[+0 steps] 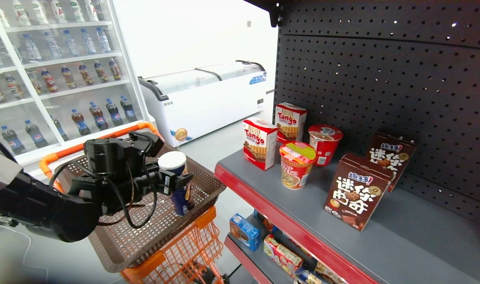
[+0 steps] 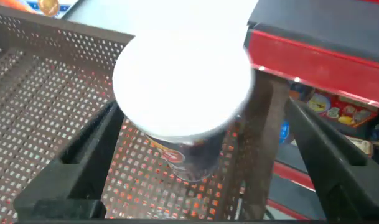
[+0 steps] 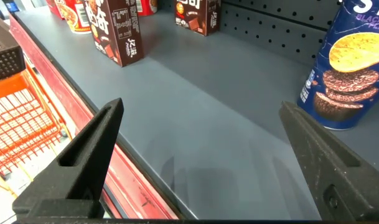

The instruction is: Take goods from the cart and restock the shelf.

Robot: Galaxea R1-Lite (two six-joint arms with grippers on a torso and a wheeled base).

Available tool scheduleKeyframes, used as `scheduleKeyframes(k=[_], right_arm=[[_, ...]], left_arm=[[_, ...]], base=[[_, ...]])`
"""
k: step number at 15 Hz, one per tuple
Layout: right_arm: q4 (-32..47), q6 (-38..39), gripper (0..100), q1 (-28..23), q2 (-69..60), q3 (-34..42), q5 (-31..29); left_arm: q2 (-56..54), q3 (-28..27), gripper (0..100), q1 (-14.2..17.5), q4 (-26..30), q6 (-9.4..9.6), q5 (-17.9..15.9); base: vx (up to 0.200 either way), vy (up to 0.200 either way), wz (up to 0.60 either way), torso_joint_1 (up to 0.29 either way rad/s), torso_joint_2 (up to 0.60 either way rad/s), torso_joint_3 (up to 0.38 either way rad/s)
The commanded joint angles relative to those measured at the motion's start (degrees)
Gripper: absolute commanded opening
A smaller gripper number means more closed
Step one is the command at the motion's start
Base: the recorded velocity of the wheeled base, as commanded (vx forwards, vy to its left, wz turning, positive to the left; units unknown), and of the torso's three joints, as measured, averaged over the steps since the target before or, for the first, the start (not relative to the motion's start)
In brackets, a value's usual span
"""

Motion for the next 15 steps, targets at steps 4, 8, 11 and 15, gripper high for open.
scheduleKeyframes(k=[4, 8, 11, 15], right_arm=[[-0.01, -0.01, 100, 0.0, 0.07, 0.0, 0.02], [-0.01, -0.01, 100, 0.0, 0.07, 0.0, 0.02], [-0.01, -0.01, 100, 0.0, 0.07, 0.0, 0.02], [-0.01, -0.01, 100, 0.0, 0.07, 0.0, 0.02]], left_arm=[[6.01, 0.06, 100, -1.06, -5.53, -0.01, 0.36], [9.17, -0.11, 100, -1.41, -9.67, 0.34, 0.45], [11.55, -0.38, 100, -1.67, -14.68, 0.52, 0.36], [13.13, 0.33, 100, -1.94, -17.05, 0.61, 0.45]], base=[[0.0, 0.0, 0.0, 0.0, 0.0, 0.0], [0.0, 0.0, 0.0, 0.0, 0.0, 0.0], [0.0, 0.0, 0.0, 0.0, 0.0, 0.0], [0.0, 0.0, 0.0, 0.0, 0.0, 0.0]])
